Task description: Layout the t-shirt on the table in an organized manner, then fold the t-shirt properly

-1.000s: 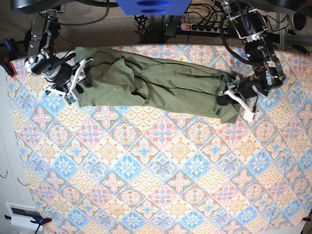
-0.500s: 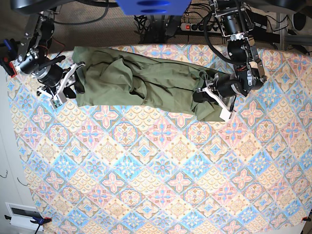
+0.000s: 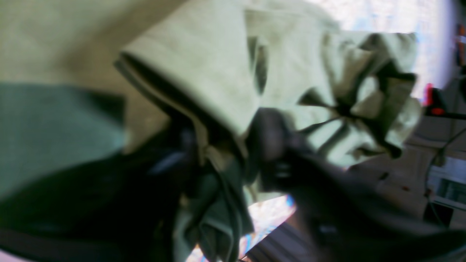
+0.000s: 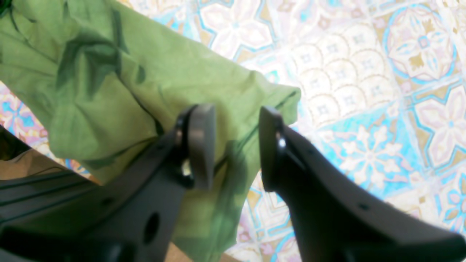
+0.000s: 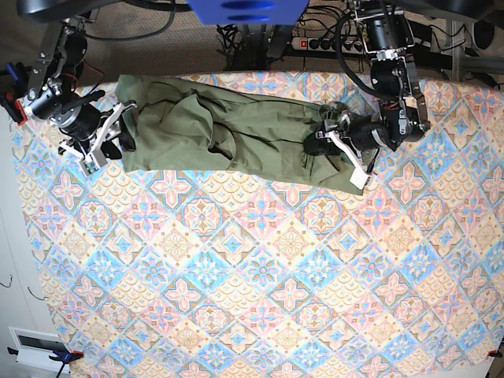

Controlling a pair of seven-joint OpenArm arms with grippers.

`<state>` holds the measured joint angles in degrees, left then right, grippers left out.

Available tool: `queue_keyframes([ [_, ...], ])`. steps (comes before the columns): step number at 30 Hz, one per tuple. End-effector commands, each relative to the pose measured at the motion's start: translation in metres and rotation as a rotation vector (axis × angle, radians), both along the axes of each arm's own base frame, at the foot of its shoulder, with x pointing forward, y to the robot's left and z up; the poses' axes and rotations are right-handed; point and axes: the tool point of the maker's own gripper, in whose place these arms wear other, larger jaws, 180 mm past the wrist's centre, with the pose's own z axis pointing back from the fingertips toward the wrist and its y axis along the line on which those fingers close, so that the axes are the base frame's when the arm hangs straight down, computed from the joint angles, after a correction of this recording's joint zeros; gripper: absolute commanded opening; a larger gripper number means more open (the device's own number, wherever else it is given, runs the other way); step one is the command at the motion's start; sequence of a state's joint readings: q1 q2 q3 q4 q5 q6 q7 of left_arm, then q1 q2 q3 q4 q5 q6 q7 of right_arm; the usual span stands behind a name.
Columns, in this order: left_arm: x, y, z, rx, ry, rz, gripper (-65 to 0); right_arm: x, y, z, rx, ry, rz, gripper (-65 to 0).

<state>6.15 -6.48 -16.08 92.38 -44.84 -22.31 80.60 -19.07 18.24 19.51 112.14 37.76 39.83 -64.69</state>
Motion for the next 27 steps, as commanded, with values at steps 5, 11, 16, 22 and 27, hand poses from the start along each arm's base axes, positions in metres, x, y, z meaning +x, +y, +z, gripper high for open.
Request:
queue_keyframes([
  [5,0.016,-0.011,0.037,-0.159,-0.102,0.011,-12.1,0.007,0.000,0.012,0.005,-0.046,0.012,-45.3],
  [11,0.021,0.032,0.054,-0.173,-0.148,0.069,-11.6,0.006,0.000,0.011,0.005,-0.044,0.010,-45.3],
  [16,0.012,0.083,0.052,-0.047,-0.133,0.094,-15.5,0.005,0.000,0.011,0.005,-0.041,0.010,-45.3],
  [22,0.002,0.094,0.034,0.067,-0.072,0.056,-20.3,0.005,0.002,0.010,0.008,-0.039,0.015,-45.3],
  [27,-0.012,0.079,-0.003,0.280,0.018,-0.112,-24.0,0.004,0.003,0.009,0.011,-0.036,0.018,-45.3],
])
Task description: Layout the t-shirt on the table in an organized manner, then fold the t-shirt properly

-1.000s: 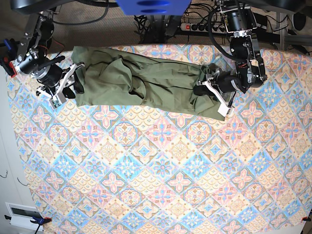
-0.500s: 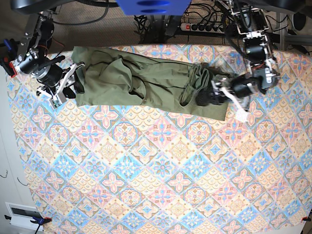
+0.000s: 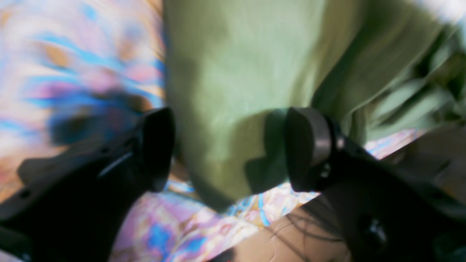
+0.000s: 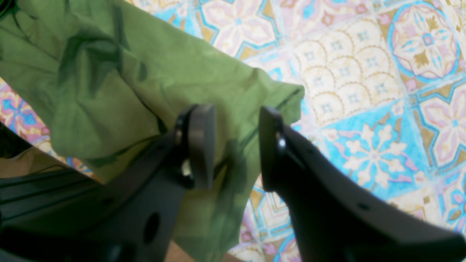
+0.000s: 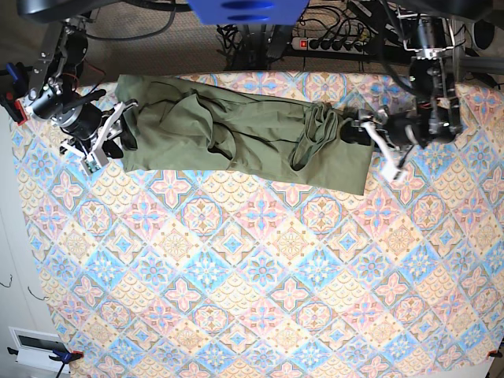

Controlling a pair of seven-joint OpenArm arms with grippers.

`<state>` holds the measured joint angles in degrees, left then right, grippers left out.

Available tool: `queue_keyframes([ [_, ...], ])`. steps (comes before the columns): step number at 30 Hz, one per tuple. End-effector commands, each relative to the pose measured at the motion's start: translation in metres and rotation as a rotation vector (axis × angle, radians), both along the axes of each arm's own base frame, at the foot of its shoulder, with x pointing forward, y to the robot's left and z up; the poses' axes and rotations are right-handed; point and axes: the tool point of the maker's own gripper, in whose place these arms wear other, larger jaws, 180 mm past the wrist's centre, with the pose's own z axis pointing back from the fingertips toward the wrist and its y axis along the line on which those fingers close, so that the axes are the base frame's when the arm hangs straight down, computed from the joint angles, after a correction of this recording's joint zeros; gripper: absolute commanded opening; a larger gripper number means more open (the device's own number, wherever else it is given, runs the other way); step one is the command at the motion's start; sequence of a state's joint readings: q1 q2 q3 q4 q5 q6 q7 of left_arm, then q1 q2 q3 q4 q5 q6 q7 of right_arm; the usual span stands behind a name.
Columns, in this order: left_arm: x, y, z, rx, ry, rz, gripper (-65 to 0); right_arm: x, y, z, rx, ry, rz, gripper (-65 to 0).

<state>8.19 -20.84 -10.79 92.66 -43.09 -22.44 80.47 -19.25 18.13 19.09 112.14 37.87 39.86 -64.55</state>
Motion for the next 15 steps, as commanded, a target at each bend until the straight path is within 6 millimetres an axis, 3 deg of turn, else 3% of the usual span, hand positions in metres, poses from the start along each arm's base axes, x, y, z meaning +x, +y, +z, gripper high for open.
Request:
queue_keyframes([
  [1,0.006,0.003,0.003,0.047,-0.021,-0.032,-25.0,0.005,0.000,0.011,0.004,-0.039,0.012,-45.3],
  [8,0.004,0.000,-0.008,0.153,-0.022,-0.103,-37.3,0.005,0.000,0.010,0.004,-0.038,0.012,-45.3],
  [11,0.007,0.017,0.008,0.227,-0.069,-0.137,-40.8,0.005,0.000,0.010,0.004,-0.038,0.012,-45.3],
  [15,0.007,0.025,0.023,0.279,-0.111,-0.176,-40.8,0.005,0.000,0.010,0.004,-0.038,0.012,-45.3],
])
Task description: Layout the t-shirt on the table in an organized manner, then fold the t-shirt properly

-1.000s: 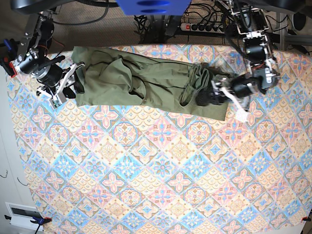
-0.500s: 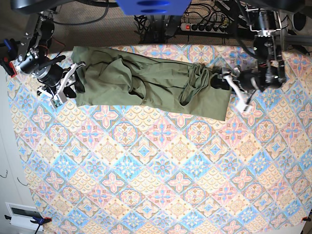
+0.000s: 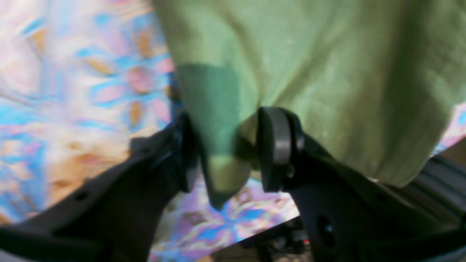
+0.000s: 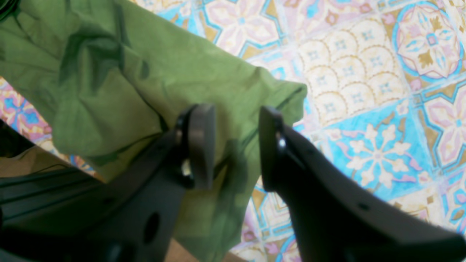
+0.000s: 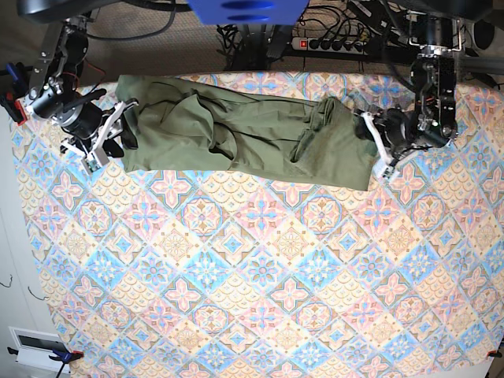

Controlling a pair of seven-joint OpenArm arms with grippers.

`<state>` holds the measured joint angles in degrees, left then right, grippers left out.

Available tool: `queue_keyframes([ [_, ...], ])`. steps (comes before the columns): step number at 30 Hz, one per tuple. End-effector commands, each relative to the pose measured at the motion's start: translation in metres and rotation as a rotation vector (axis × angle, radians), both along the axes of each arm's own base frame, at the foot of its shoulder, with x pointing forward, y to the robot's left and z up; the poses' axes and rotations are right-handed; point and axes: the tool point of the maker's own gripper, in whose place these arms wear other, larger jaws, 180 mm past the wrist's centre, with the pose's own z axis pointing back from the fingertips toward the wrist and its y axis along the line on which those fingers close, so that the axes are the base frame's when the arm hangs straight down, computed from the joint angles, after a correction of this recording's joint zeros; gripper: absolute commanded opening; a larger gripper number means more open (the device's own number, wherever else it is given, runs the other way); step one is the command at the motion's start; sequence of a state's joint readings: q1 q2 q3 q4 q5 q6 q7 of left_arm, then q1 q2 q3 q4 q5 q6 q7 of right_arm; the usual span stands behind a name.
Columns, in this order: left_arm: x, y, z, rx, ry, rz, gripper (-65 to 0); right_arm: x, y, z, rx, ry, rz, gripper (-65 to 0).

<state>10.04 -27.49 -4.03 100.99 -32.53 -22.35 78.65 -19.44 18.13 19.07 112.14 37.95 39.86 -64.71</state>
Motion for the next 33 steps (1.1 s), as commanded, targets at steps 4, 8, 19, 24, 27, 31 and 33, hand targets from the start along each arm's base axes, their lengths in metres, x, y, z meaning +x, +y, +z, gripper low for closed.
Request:
queue_keyframes([
  [4,0.006,0.008,0.011,0.019,-0.036,-0.016,-40.7,0.006,0.000,0.011,0.004,-0.043,0.011,-45.3],
  [8,0.009,0.012,0.016,0.005,-0.050,-0.007,-40.7,0.006,0.000,0.011,0.004,-0.043,0.011,-45.3],
  [19,0.008,-0.062,0.058,-0.387,-0.104,-0.042,-38.4,0.006,0.000,0.011,0.004,-0.043,0.011,-45.3],
  [24,0.027,-0.099,0.068,-0.456,-0.152,-0.071,-17.1,0.007,0.000,0.012,0.004,-0.045,0.011,-45.3],
  [27,0.033,-0.123,0.053,-0.500,-0.106,-0.067,-4.4,0.007,0.000,0.012,0.004,-0.046,0.011,-45.3],
  [31,0.031,-0.148,0.040,-0.568,-0.047,-0.056,-7.2,0.007,0.000,0.012,0.004,-0.045,0.011,-45.3],
  [33,0.032,-0.151,0.033,-0.567,-0.034,-0.041,-11.7,0.007,-0.001,0.012,0.003,-0.045,0.010,-45.3],
])
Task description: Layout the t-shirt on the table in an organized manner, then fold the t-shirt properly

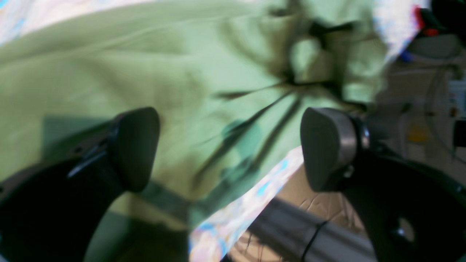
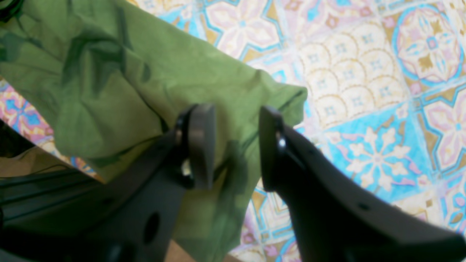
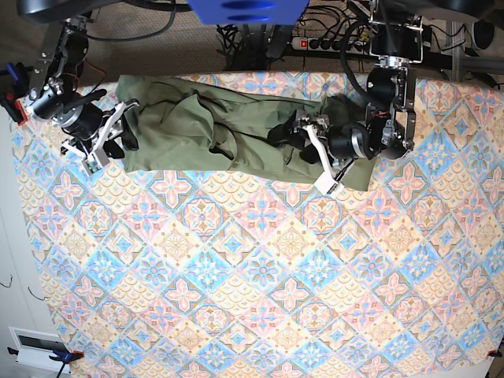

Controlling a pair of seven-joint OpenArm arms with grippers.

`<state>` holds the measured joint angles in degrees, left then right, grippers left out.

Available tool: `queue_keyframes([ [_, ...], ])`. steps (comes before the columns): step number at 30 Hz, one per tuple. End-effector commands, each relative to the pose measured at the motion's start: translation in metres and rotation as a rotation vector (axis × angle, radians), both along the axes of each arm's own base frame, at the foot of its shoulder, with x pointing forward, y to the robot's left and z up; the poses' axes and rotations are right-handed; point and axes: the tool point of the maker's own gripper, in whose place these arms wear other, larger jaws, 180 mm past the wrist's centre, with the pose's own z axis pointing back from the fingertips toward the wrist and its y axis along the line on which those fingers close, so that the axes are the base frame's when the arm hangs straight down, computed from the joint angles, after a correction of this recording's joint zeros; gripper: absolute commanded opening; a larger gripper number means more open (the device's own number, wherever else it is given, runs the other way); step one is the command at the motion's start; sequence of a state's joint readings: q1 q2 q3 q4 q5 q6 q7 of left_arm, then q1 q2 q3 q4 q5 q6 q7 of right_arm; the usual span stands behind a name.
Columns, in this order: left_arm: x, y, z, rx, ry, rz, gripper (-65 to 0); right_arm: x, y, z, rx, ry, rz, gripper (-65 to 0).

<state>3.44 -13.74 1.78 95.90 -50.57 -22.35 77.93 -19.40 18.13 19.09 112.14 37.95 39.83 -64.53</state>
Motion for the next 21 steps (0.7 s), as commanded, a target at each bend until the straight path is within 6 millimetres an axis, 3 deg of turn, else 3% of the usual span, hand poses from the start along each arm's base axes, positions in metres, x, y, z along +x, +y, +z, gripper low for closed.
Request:
queue_keyframes([
  [1,0.010,0.003,0.002,0.016,-0.022,0.014,-13.7,0.006,-0.001,0.011,0.002,-0.042,0.010,-45.3],
  [5,0.015,-0.003,-0.008,0.047,-0.025,0.036,-23.4,0.006,-0.001,0.011,0.002,-0.042,0.010,-45.3],
  [10,0.018,-0.012,-0.012,0.071,-0.037,0.047,-50.2,0.008,-0.001,0.012,0.002,-0.046,0.010,-45.3],
  [15,0.024,-0.021,-0.005,0.031,-0.059,0.066,-52.5,0.008,-0.001,0.012,0.002,-0.046,0.010,-45.3],
  [21,0.036,-0.007,0.000,0.004,-0.064,0.156,-55.2,0.008,-0.003,0.013,0.000,-0.049,0.004,-45.3],
])
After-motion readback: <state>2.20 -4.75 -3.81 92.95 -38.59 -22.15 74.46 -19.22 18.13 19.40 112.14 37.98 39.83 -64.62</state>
